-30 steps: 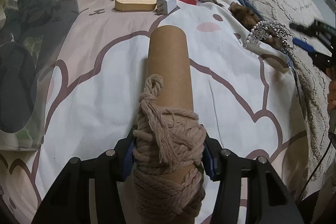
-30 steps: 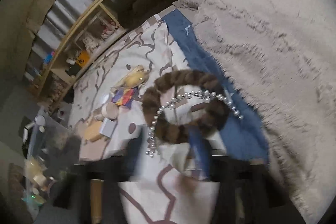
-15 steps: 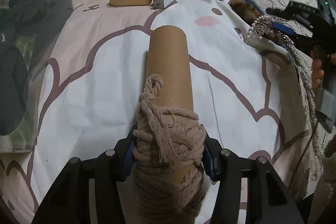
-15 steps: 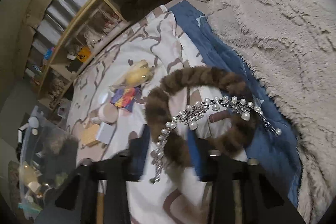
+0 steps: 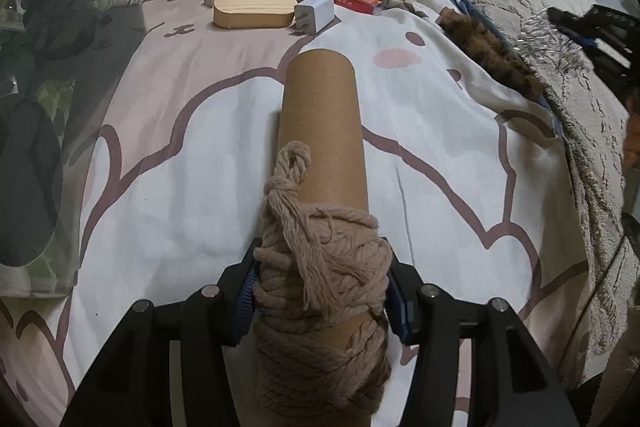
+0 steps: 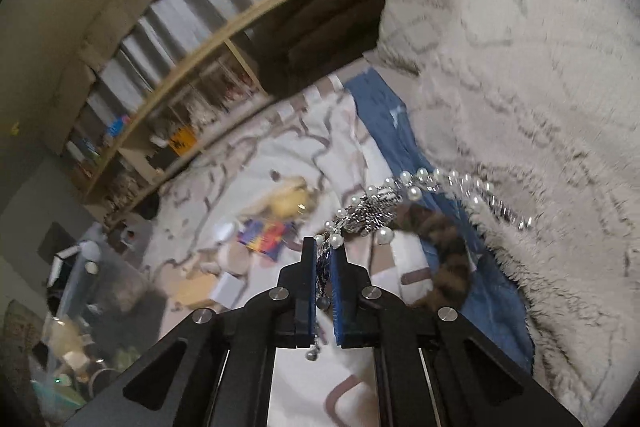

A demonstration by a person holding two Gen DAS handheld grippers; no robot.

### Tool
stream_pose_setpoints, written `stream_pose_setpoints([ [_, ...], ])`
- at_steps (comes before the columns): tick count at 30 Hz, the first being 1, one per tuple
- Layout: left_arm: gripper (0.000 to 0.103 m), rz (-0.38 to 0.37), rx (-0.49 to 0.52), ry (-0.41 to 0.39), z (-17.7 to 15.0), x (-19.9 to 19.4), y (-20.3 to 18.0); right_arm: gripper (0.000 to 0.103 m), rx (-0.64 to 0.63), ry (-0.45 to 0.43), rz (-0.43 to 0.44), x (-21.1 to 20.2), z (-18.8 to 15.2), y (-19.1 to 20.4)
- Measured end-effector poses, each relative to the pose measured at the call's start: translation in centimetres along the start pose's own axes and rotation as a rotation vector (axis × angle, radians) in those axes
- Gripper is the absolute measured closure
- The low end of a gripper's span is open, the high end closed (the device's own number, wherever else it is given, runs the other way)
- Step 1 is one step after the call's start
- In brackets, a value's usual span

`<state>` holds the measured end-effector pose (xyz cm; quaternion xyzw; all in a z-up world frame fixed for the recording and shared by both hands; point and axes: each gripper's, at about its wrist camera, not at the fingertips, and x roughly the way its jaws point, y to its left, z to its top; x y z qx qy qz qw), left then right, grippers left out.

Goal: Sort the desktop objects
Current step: 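Lift the tiara with the right tool off the brown fur headband, then raise the held tiara and turn the right tool toward the clear bin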

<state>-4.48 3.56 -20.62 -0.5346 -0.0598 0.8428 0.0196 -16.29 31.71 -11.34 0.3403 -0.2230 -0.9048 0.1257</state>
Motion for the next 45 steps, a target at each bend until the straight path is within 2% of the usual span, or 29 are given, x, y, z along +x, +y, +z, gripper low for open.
stream_pose_setpoints([
  [10, 0.05, 0.011, -0.006, -0.042, -0.5, -2.2, 0.9, 0.096, -0.136, 0.025, 0.094, -5.9, -2.4, 5.4],
  [13, 0.05, 0.043, -0.007, -0.046, -0.6, -2.3, 1.5, 0.096, -0.151, 0.071, 0.113, -6.8, -4.3, 6.4],
  [16, 0.05, 0.047, -0.021, -0.046, -0.7, -2.4, 2.0, 0.096, -0.194, 0.154, 0.109, -7.0, -6.7, 7.4],
  [21, 0.05, 0.068, -0.006, -0.024, -1.2, -2.4, 2.6, 0.096, -0.324, 0.349, 0.074, -5.5, -11.0, 9.2],
  [26, 0.05, 0.065, -0.021, 0.037, -2.1, -1.0, 3.2, 0.096, -0.368, 0.533, 0.031, -2.1, -14.4, 9.3],
  [28, 0.05, 0.065, -0.029, 0.055, -2.3, -0.4, 3.4, 0.096, -0.381, 0.577, 0.02, -1.4, -15.5, 9.1],
  [33, 0.049, 0.047, -0.068, 0.071, -2.5, 0.2, 3.8, 0.096, -0.365, 0.628, 0.008, -0.2, -16.7, 8.6],
  [40, 0.048, 0.012, -0.134, 0.08, -2.5, 0.3, 4.7, 0.096, -0.346, 0.653, -0.02, 1.0, -17.6, 8.6],
  [42, 0.045, 0.002, -0.146, 0.083, -2.5, 0.4, 4.9, 0.095, -0.344, 0.661, -0.029, 1.6, -17.9, 8.6],
  [44, 0.034, -0.008, -0.153, 0.089, -2.4, 0.4, 4.8, 0.094, -0.343, 0.667, -0.035, 2.1, -18.1, 8.7],
  [45, 0.032, -0.006, -0.155, 0.093, -2.4, 0.4, 4.8, 0.094, -0.342, 0.668, -0.038, 2.2, -18.2, 8.7],
])
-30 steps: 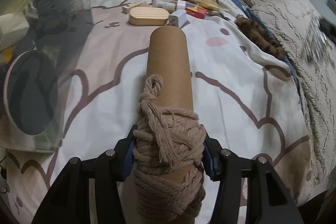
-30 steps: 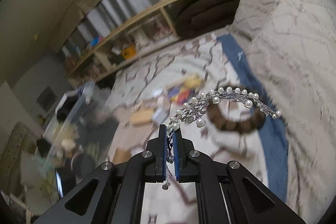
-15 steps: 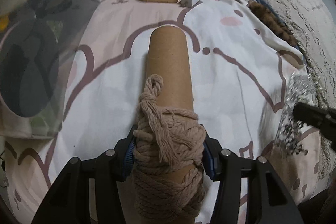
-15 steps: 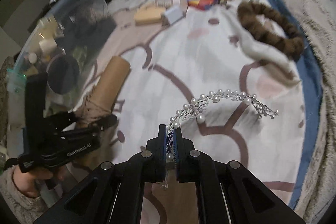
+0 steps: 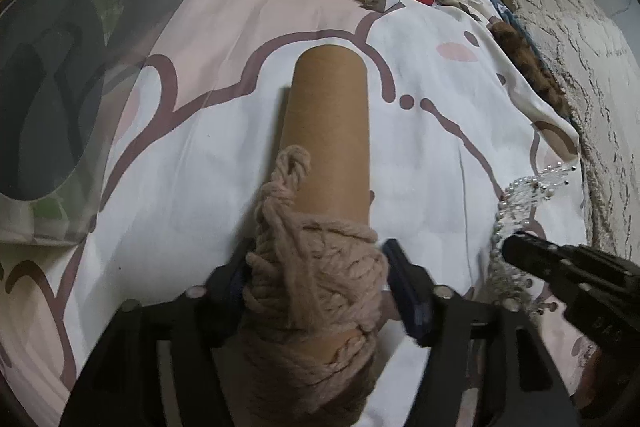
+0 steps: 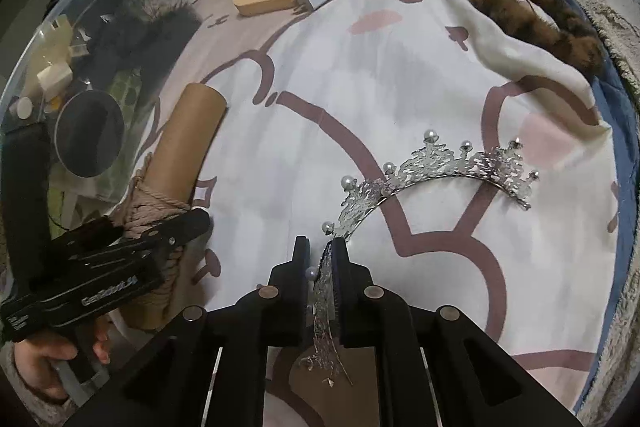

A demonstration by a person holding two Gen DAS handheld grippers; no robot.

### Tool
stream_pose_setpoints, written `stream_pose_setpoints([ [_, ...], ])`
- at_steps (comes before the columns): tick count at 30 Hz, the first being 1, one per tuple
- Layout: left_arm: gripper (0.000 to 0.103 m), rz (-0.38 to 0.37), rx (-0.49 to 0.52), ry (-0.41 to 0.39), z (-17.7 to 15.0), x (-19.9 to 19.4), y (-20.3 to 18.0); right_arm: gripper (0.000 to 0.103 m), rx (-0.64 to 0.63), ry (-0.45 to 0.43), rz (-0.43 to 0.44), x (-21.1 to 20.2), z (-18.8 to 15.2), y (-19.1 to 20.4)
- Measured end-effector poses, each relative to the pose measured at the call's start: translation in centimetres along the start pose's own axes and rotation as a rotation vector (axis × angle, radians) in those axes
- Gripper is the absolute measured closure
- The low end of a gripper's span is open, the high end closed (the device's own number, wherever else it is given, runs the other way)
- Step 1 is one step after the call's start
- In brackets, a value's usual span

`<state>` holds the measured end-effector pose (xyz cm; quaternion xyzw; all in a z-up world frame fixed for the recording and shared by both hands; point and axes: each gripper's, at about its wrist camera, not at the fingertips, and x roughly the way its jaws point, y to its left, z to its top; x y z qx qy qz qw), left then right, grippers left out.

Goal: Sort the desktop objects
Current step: 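Raise the held tiara and turn the right tool toward the clear bin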

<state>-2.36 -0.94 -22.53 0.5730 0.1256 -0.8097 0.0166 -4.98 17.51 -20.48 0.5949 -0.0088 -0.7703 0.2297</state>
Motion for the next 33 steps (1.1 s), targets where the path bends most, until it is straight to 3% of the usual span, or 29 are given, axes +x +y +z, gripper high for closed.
stream_pose_setpoints([
  [4, 0.032, 0.038, 0.004, 0.023, -0.2, 0.0, 0.2, 0.094, 0.018, 0.005, -0.001, 0.5, -0.1, -0.2],
  [9, 0.029, 0.028, -0.022, 0.051, -0.6, 0.1, 0.8, 0.094, 0.028, -0.005, 0.005, 0.7, 0.0, -0.3],
  [13, 0.03, 0.078, 0.059, 0.047, -1.0, 0.2, -0.3, 0.093, 0.047, -0.012, 0.018, 0.9, 0.0, -0.6],
  [15, 0.047, 0.1, 0.101, 0.028, -1.3, 0.0, -0.8, 0.094, 0.057, -0.021, 0.018, 0.7, 0.1, -0.6],
  [16, 0.05, 0.101, 0.108, 0.018, -1.3, -0.1, -1.0, 0.093, 0.063, -0.029, 0.019, 0.6, 0.1, -0.7],
  [20, 0.051, 0.068, 0.095, -0.028, -1.2, -0.8, -1.0, 0.094, 0.057, -0.073, 0.005, -0.4, 0.3, -0.6],
  [33, 0.051, -0.058, 0.104, -0.239, 0.3, -6.7, -3.2, 0.096, 0.082, -0.243, 0.076, -5.0, 0.6, -0.8],
])
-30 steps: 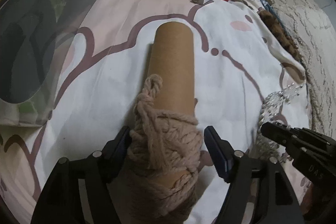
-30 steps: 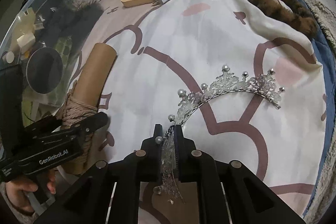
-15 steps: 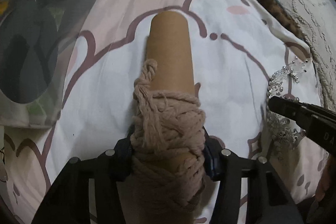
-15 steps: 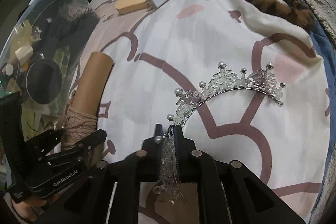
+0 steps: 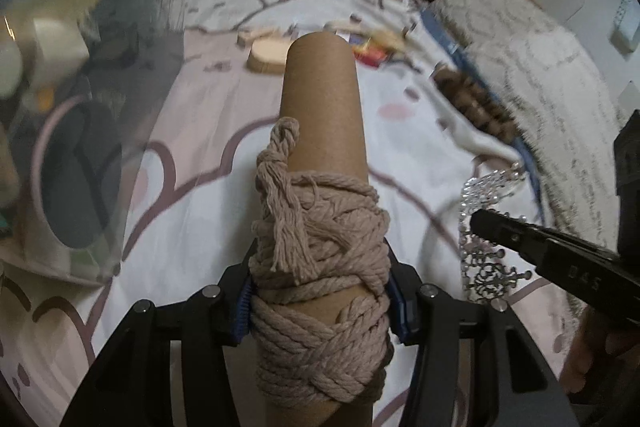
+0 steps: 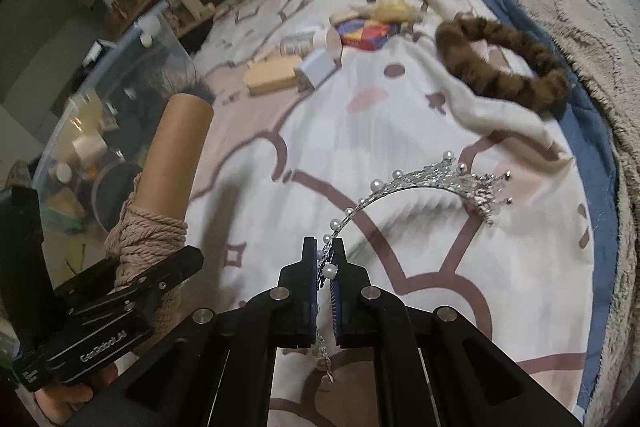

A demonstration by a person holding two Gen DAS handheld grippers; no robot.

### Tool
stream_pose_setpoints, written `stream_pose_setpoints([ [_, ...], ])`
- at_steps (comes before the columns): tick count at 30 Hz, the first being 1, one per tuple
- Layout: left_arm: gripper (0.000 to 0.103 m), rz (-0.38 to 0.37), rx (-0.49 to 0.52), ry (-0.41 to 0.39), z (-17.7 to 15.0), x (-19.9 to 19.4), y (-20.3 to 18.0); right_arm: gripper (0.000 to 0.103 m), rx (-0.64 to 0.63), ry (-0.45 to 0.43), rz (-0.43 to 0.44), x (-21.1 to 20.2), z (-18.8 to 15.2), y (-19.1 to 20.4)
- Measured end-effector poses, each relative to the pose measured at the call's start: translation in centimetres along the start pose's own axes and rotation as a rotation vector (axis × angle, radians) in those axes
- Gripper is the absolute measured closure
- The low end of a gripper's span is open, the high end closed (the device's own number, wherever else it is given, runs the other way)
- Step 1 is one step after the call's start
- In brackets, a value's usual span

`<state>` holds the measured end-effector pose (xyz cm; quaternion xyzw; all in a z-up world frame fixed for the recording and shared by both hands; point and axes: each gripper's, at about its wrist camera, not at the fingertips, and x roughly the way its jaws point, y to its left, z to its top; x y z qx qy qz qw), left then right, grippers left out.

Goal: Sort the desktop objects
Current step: 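Raise the held tiara and turn the right tool toward the clear bin, then carry the tiara over the clear bin and lower it beside the Chanel box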

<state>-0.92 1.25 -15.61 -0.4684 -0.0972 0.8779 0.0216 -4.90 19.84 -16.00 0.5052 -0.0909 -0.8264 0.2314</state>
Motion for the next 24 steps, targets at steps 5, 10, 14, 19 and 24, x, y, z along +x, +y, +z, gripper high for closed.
stream_pose_setpoints([
  [5, 0.051, -0.008, 0.027, -0.088, 1.3, -3.1, -0.6, 0.096, 0.004, -0.082, 0.032, -2.3, 0.6, 0.4],
  [10, 0.051, -0.023, 0.054, -0.176, 2.4, -7.0, -0.8, 0.096, -0.046, -0.17, 0.042, -5.4, 1.3, 1.8],
  [14, 0.051, -0.037, 0.072, -0.237, 3.1, -9.5, -0.6, 0.096, -0.113, -0.244, 0.067, -8.0, 2.3, 4.2],
  [19, 0.051, -0.052, 0.062, -0.304, 3.8, -12.3, 0.5, 0.096, -0.186, -0.3, 0.102, -10.2, 3.4, 7.3],
  [24, 0.051, -0.028, 0.047, -0.355, 4.6, -14.6, 2.2, 0.096, -0.256, -0.305, 0.136, -10.8, 4.6, 10.6],
])
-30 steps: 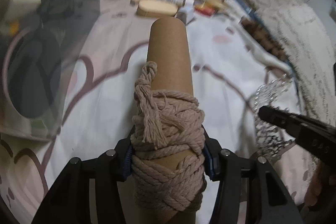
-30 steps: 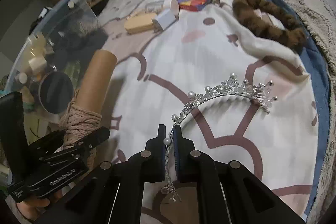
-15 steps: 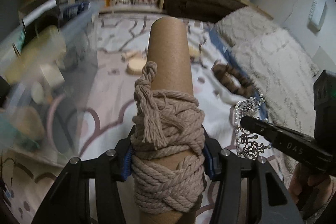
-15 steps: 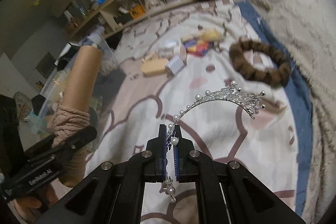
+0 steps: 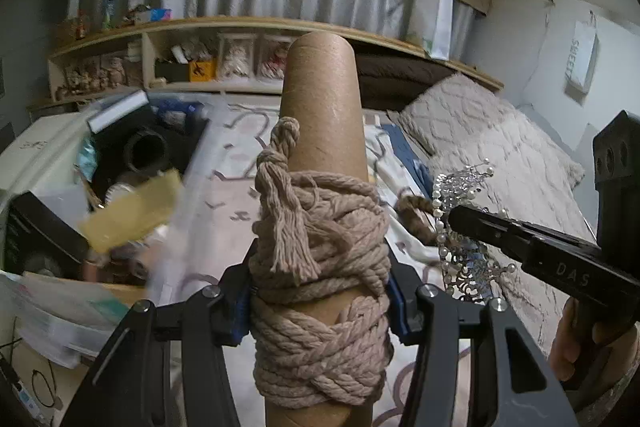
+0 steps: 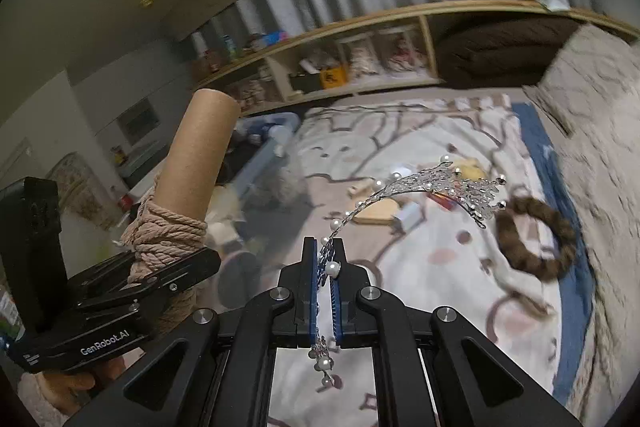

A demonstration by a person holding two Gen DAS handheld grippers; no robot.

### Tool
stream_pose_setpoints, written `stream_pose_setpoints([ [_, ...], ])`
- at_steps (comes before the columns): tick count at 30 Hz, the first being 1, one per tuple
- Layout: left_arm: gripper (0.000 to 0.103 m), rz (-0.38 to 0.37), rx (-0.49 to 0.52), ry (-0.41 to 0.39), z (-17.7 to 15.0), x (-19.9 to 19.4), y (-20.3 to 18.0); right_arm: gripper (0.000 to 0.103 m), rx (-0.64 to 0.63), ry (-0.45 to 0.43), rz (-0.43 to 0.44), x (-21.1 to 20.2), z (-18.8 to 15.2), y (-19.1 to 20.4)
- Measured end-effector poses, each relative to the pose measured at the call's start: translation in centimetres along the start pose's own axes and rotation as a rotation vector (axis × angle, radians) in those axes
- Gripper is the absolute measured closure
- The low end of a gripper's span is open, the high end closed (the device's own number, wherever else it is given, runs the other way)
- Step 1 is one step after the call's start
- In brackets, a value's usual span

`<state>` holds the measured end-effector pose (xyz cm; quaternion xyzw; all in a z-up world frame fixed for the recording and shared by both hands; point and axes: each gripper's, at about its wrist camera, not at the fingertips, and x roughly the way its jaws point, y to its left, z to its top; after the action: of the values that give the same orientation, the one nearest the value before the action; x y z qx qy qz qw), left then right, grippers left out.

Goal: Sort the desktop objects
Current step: 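Carry the tiara over the clear bin and lower it beside the Chanel box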

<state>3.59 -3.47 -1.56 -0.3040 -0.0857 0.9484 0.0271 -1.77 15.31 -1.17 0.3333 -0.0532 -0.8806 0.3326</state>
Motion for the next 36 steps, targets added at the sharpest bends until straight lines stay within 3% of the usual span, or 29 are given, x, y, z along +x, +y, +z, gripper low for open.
stream_pose_setpoints([
  [17, 0.051, 0.084, -0.113, -0.214, 2.3, -8.8, 9.0, 0.096, -0.208, 0.053, 0.131, 4.1, 6.5, 12.0],
  [30, 0.051, 0.169, -0.313, -0.334, 1.2, -13.7, 18.9, 0.096, -0.335, 0.134, 0.141, 10.6, 8.7, 19.5],
  [36, 0.051, 0.195, -0.354, -0.366, 0.6, -14.8, 20.7, 0.096, -0.334, 0.216, 0.119, 15.2, 10.1, 20.9],
])
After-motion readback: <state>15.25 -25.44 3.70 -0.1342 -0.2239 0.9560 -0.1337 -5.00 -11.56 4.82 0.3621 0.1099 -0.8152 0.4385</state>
